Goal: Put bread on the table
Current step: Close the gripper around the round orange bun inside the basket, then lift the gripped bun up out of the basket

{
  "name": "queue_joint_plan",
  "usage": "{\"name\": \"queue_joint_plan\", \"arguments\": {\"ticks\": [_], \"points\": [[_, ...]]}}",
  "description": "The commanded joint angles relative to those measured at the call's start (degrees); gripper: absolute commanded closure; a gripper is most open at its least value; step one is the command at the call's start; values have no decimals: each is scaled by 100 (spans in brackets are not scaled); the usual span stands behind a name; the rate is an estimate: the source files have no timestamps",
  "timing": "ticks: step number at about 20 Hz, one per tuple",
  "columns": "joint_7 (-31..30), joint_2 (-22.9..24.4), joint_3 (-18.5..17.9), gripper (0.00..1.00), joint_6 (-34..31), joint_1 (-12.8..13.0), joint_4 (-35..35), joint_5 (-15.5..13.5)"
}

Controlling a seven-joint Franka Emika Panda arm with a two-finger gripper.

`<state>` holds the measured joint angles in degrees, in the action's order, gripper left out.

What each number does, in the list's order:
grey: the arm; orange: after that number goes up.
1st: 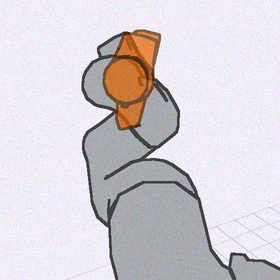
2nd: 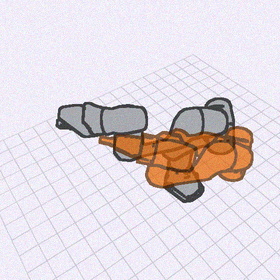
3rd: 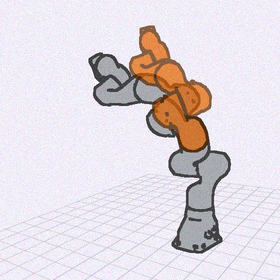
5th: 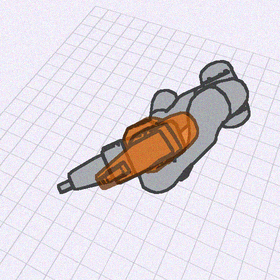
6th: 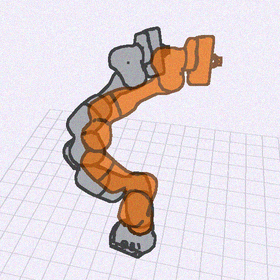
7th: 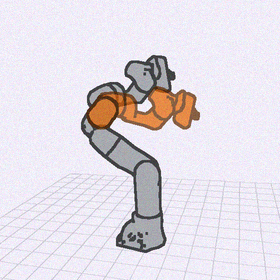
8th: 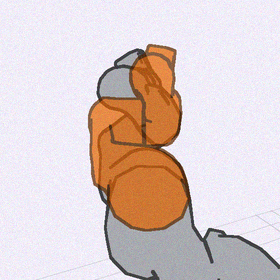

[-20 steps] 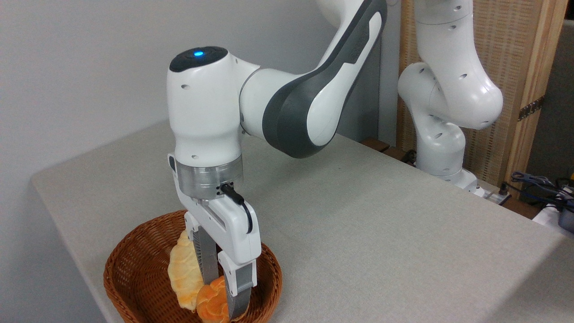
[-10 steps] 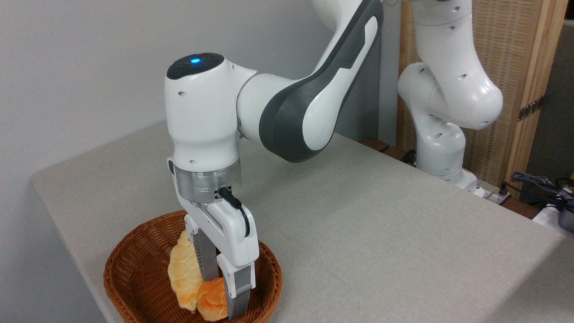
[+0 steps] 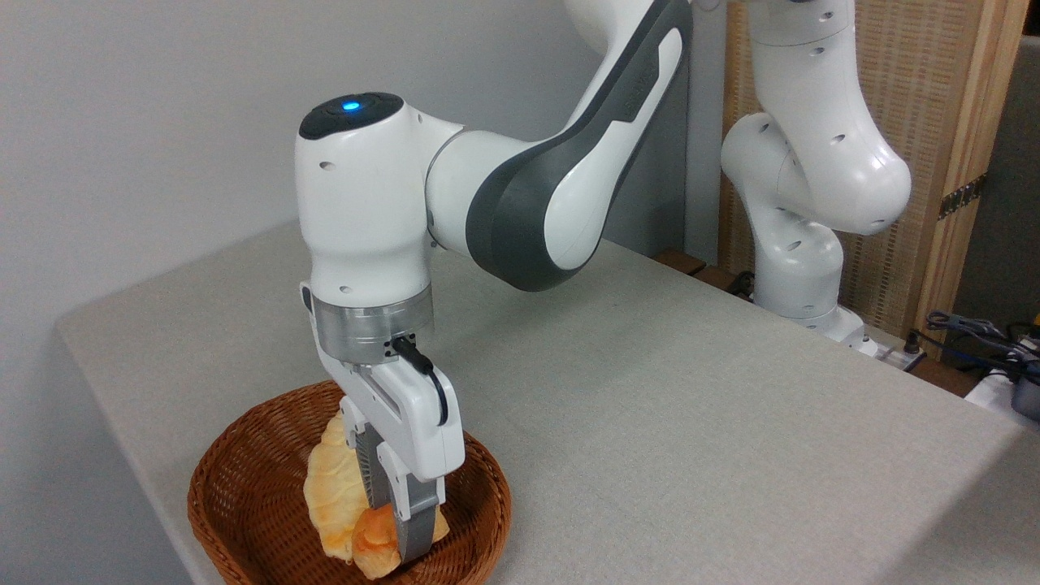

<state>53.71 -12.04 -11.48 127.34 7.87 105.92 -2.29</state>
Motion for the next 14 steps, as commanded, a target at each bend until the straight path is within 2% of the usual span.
{"name": "queue_joint_plan", "arguments": {"ticks": [1, 5, 7, 9, 14], "points": [[78, 210, -4, 53, 46, 22, -46, -78], [26, 553, 14, 49, -42, 48, -46, -105], [-53, 711, 145, 49, -243, 57, -37, -105], [-237, 895, 181, 49, -472, 57, -37, -105], [-1001, 1186, 567, 47, -1219, 66, -37, -114]]}}
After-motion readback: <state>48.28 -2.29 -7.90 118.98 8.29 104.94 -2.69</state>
